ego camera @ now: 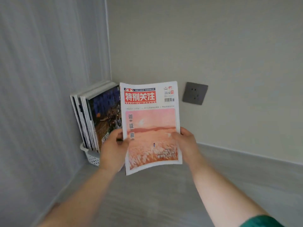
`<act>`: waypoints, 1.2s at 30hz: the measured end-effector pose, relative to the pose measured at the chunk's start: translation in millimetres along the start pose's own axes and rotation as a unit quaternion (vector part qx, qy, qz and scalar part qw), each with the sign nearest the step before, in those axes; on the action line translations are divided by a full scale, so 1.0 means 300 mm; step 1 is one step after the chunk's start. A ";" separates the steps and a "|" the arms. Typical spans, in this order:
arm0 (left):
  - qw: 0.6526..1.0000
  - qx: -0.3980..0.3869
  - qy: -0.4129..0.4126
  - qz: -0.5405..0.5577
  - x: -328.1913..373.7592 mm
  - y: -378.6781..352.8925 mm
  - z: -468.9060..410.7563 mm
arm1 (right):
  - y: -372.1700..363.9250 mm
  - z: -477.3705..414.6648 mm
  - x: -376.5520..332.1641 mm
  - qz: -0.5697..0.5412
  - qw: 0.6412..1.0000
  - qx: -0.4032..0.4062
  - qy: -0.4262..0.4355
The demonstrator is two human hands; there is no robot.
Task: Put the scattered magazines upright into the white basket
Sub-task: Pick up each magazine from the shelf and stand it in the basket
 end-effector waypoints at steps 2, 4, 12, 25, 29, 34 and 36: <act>0.999 0.026 0.008 0.020 -0.021 0.051 -0.052 | -0.073 -0.044 -0.034 -0.004 1.000 -0.018 0.011; 0.998 0.059 -0.002 0.021 -0.037 0.099 -0.094 | -0.145 -0.089 -0.055 -0.012 0.999 -0.038 0.028; 0.992 0.115 -0.012 0.052 -0.110 0.219 -0.205 | -0.399 -0.258 -0.070 -0.007 0.998 -0.047 0.035; 0.990 0.129 0.050 -0.043 -0.297 0.212 -0.233 | -0.625 -0.310 0.090 0.054 0.994 -0.096 -0.019; 0.990 0.108 0.073 -0.047 -0.337 0.193 -0.229 | -0.651 -0.282 0.132 0.019 0.994 -0.103 -0.038; 0.989 0.115 0.073 -0.056 -0.349 0.176 -0.221 | -0.676 -0.246 0.151 0.082 0.993 -0.081 -0.022; 0.989 0.118 0.069 -0.053 -0.342 0.175 -0.221 | -0.699 -0.224 0.132 0.073 0.994 -0.084 -0.005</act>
Point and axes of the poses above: each hand's wrist, its own z-axis away from the middle knuckle, its own y-axis out of the back of the hand, x = y × z, the point moved 7 cm from there along -z, towards the middle knuckle, and after that the axes turned 7 degrees about y, right-handed, at the moved point
